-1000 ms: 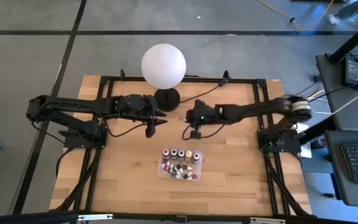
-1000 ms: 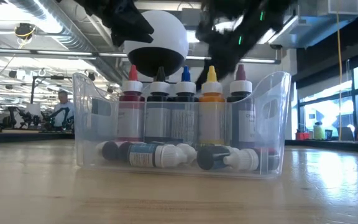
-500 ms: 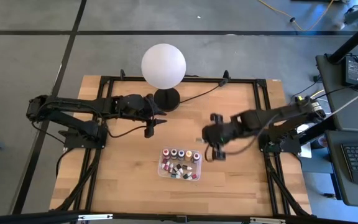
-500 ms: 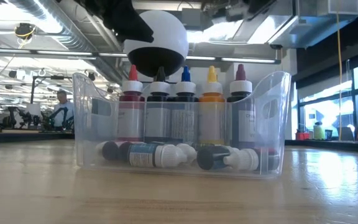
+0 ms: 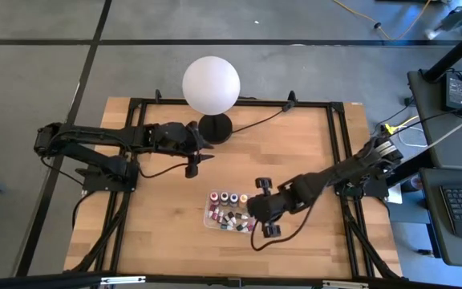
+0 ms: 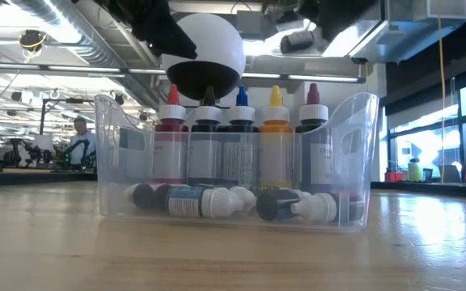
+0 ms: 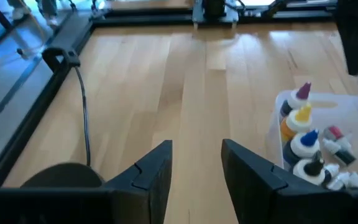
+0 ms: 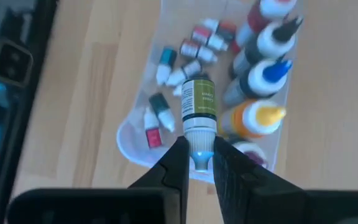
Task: Pick & Place food coloring
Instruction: Put the small green food coloring bottle into the transparent bin
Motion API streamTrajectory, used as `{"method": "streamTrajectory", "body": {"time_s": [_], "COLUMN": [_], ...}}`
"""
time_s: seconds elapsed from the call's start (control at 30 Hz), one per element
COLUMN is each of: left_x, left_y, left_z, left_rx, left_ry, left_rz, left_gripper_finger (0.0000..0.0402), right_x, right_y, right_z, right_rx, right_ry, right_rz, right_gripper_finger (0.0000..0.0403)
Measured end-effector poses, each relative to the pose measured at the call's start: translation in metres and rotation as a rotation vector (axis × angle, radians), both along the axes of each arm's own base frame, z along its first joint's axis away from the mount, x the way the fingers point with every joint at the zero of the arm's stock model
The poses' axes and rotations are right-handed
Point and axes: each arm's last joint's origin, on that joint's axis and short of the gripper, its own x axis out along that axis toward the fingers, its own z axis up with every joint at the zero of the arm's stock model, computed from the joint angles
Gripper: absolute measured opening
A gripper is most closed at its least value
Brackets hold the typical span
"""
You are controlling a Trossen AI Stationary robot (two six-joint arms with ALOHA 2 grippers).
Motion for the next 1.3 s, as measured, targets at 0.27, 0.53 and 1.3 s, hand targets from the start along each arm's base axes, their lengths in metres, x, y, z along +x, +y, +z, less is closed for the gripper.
{"method": "streamTrajectory", "body": {"time_s": [0.27, 0.53, 1.3], "left_x": [-0.004, -0.005, -0.005], "left_y": [-0.001, -0.001, -0.001], "left_z": [-0.006, -0.008, -0.008], "left_rx": [-0.017, -0.026, -0.025], "left_ry": [0.078, 0.093, 0.093], "left_rz": [0.004, 0.006, 0.006], "left_gripper_finger": [0.0137, 0.0136, 0.0138], "right_x": [0.006, 0.012, 0.012], "right_y": [0.017, 0.015, 0.016], "right_z": [-0.024, -0.027, -0.059], "right_rx": [-0.080, -0.061, 0.082], "right_ry": [0.030, -0.035, -0.099], "right_rz": [0.085, 0.076, -0.022], "right_gripper_finger": [0.0056, 0.0057, 0.0076]}}
